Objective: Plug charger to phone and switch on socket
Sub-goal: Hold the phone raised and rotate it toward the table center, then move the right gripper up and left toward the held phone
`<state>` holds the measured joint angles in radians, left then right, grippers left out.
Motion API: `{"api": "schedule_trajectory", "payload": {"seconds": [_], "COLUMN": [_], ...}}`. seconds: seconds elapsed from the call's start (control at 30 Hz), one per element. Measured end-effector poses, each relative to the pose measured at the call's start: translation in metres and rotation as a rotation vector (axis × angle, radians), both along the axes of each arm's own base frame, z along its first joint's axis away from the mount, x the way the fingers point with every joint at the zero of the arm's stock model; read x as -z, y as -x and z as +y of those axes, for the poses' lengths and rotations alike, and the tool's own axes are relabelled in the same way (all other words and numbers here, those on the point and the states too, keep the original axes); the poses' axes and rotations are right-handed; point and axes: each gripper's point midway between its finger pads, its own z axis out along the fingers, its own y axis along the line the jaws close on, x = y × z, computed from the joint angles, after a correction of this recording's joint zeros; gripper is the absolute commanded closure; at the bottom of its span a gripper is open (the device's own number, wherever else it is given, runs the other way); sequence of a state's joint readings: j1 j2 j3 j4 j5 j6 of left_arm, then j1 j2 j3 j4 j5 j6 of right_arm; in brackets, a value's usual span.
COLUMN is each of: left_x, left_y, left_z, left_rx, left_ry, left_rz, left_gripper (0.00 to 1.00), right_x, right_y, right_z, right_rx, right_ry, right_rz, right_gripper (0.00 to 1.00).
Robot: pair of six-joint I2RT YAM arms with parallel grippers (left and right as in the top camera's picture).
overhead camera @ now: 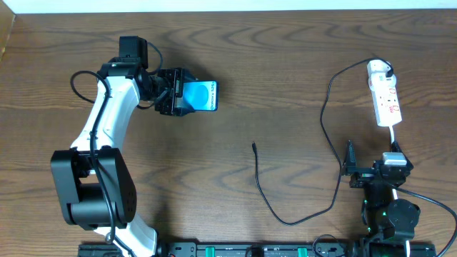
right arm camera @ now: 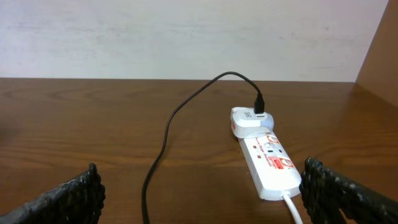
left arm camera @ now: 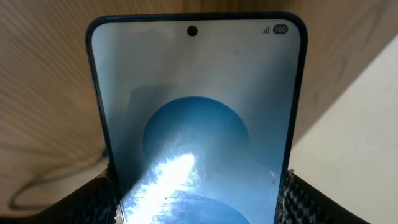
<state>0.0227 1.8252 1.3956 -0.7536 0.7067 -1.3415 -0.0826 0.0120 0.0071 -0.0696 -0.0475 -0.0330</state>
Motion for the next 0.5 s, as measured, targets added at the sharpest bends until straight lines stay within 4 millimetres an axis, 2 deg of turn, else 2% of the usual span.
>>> {"api": "schedule_trajectory", "payload": {"seconds": [0.33, 0.5], "left_x": [0.017, 0.019], "left_y": [-0.004, -0.005], "left_z": [0.028, 0.034], "left_rx": [-0.057, -0.068], "left_ry": [-0.182, -0.217], "left_rz": [0.006, 0.007], "left_gripper": [0.93, 0.93], "right_x": [0.0, 0.0], "right_y": [0.0, 0.0], "right_z": [0.0, 0.0], "right_rx": [0.0, 0.0], "right_ry": [0.0, 0.0], "right_rz": [0.0, 0.0], "right_gripper": [0.01, 0.01]}}
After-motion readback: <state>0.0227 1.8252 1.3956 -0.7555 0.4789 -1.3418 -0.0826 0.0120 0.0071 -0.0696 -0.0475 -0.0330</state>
